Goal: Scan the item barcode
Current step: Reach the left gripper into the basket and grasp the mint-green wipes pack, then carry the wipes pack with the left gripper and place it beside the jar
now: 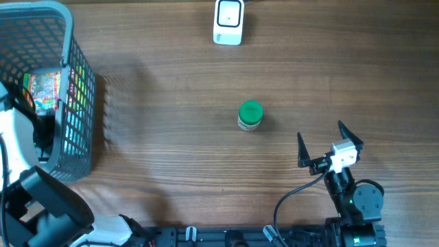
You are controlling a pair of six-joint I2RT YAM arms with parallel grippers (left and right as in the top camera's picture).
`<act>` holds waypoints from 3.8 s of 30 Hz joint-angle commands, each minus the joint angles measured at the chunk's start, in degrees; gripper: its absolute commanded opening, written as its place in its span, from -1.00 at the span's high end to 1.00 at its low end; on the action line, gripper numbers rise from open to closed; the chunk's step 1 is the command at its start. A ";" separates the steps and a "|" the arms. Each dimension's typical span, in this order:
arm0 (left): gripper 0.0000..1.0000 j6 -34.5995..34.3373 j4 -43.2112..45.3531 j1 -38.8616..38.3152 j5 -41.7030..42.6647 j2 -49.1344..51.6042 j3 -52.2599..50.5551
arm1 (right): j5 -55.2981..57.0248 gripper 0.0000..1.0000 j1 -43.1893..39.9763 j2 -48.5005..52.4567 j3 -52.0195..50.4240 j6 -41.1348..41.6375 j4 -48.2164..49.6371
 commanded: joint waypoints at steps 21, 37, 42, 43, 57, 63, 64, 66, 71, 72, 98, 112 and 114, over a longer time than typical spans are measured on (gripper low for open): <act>0.63 -2.25 17.16 2.89 -0.55 0.11 -18.73 | 0.98 -0.99 0.24 -0.31 -0.07 -0.63 0.17; -1.00 3.02 9.53 3.41 6.25 -8.81 -3.30 | 0.98 -0.99 0.24 -0.31 -0.07 -0.63 0.17; -1.00 6.16 10.32 3.34 6.12 -9.05 -3.23 | 0.98 -0.99 0.24 -0.31 -0.07 -0.63 0.17; -1.00 6.69 9.09 3.26 6.08 -8.87 -3.23 | 0.98 -0.99 0.24 -0.31 -0.07 -0.61 0.17; -1.00 6.36 23.02 3.26 12.57 -7.74 -22.05 | 0.98 -0.99 0.24 -0.31 -0.07 -0.59 0.17; 0.43 5.97 29.27 3.26 14.45 -6.10 -26.14 | 0.98 -1.00 0.24 -0.31 -0.07 -0.61 0.17; 0.81 5.97 29.24 3.23 14.82 -6.10 -26.14 | 0.98 -0.99 0.24 -0.31 -0.07 -0.63 0.17; 0.92 5.97 29.33 3.26 16.13 -6.12 -26.14 | 0.98 -1.00 0.24 -0.31 -0.07 -0.63 0.17; 0.92 5.99 29.31 3.32 20.02 -8.90 -23.10 | 0.98 -0.99 0.24 -0.31 -0.07 -0.61 0.17; 0.92 5.99 28.22 3.32 19.98 -10.25 -21.33 | 0.98 -1.00 0.24 -0.31 -0.07 -0.61 0.17; 0.92 4.39 1.60 -17.03 30.40 -39.50 7.34 | 0.98 -0.98 0.24 -0.31 -0.07 -0.63 0.17; 0.92 -43.08 6.32 -63.73 0.44 -11.08 1.31 | 0.98 -0.99 0.24 -0.31 -0.07 -0.61 0.17; 0.92 -51.45 6.32 -66.25 -0.59 -5.60 1.31 | 0.98 -0.99 0.24 -0.31 -0.07 -0.61 0.17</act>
